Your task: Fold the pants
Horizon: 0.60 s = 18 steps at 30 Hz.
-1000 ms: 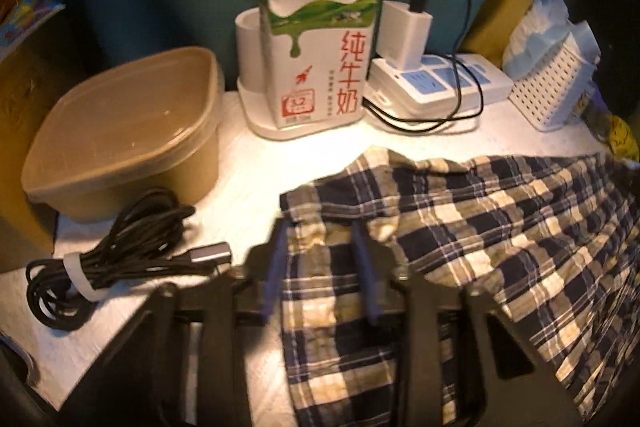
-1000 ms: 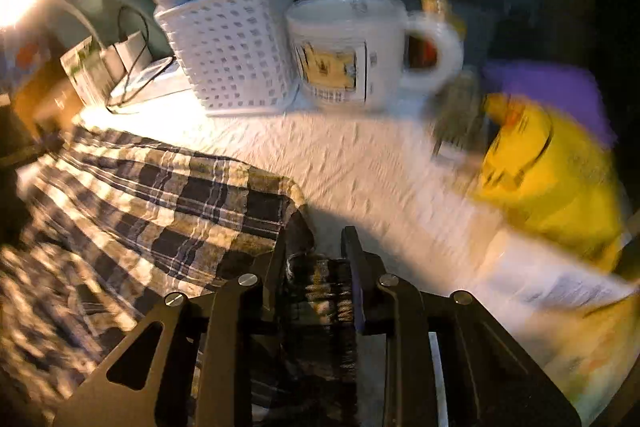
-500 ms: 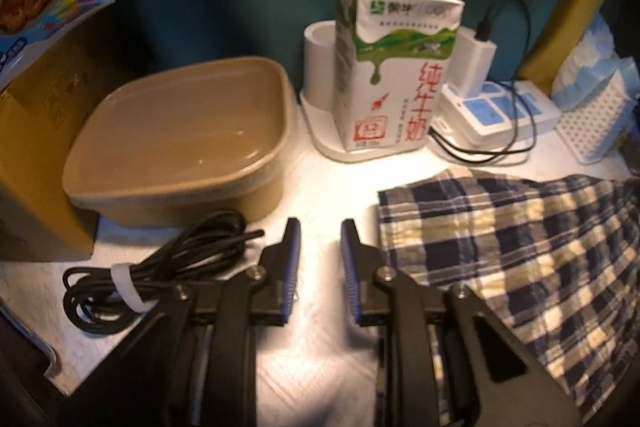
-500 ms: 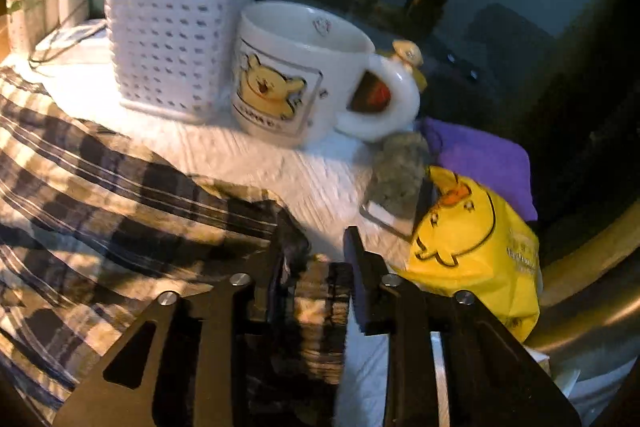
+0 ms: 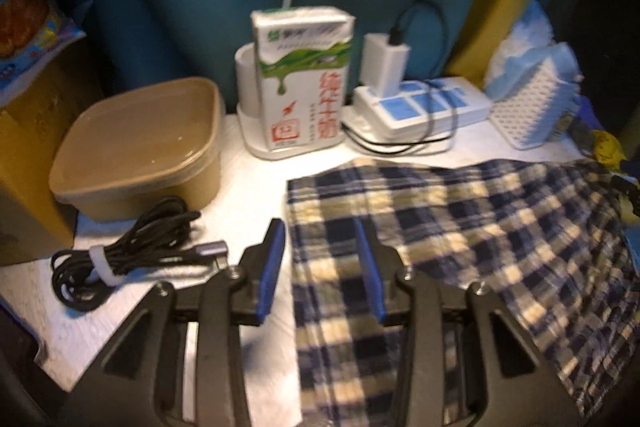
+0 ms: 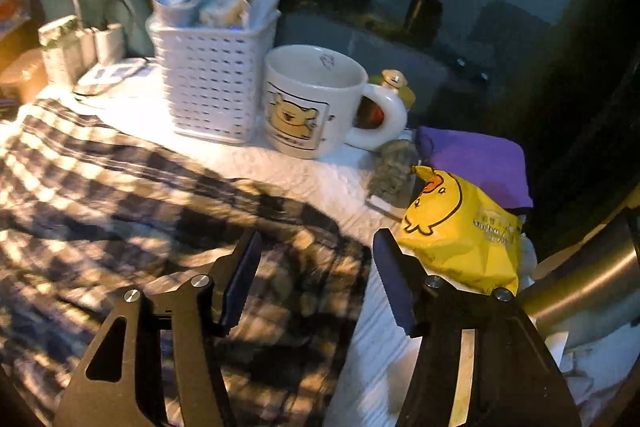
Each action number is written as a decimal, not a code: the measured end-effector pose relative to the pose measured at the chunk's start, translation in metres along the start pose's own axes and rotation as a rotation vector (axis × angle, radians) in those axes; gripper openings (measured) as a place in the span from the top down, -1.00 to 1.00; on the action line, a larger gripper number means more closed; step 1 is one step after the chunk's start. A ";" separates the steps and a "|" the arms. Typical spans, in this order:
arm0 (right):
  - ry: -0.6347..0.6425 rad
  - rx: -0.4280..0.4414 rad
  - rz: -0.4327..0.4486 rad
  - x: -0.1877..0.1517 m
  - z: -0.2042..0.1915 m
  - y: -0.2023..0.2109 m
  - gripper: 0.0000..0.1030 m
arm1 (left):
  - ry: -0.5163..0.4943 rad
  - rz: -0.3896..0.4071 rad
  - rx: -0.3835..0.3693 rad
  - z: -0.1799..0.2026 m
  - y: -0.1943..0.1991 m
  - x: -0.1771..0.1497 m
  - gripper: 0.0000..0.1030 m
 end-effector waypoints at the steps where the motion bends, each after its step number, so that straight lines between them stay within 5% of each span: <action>1: 0.002 0.013 0.005 -0.003 -0.003 0.007 -0.21 | -0.008 0.007 -0.004 0.004 0.006 -0.002 0.25; 18: -0.041 0.056 0.053 -0.103 0.011 0.109 -0.25 | -0.082 0.082 -0.114 0.076 0.132 -0.121 0.24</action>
Point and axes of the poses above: each gripper's, at about its wrist camera, not at the fingertips, and y roughly against the way its jaws point, z to its right, x to its top, the point moved 1 cm from there along -y, roughly the way its jaws point, and after that the axes turned 8 degrees about -x, right-handed, at the moved point
